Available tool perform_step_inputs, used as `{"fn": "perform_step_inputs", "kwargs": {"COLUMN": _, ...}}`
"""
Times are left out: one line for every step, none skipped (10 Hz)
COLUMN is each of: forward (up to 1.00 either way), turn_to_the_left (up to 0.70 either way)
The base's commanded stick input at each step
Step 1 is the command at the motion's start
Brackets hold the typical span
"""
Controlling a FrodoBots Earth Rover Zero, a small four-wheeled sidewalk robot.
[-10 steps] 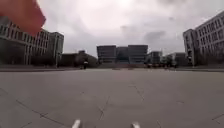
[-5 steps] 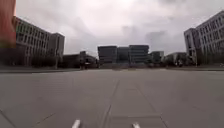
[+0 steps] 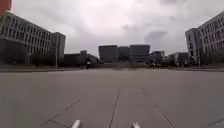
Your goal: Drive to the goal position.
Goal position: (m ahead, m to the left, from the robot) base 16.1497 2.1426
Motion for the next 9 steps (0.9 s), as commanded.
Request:
{"fn": "perform_step_inputs", "kwargs": {"forward": 0.85, "turn_to_the_left": 0.00}}
{"fn": "perform_step_inputs", "kwargs": {"forward": 0.85, "turn_to_the_left": 0.00}}
{"fn": "perform_step_inputs", "kwargs": {"forward": 0.85, "turn_to_the_left": 0.00}}
{"fn": "perform_step_inputs", "kwargs": {"forward": 0.85, "turn_to_the_left": 0.00}}
{"fn": "perform_step_inputs", "kwargs": {"forward": 0.85, "turn_to_the_left": 0.00}}
{"fn": "perform_step_inputs", "kwargs": {"forward": 0.85, "turn_to_the_left": 0.00}}
{"fn": "perform_step_inputs", "kwargs": {"forward": 0.85, "turn_to_the_left": 0.00}}
{"fn": "perform_step_inputs", "kwargs": {"forward": 0.85, "turn_to_the_left": 0.00}}
{"fn": "perform_step_inputs", "kwargs": {"forward": 0.85, "turn_to_the_left": 0.00}}
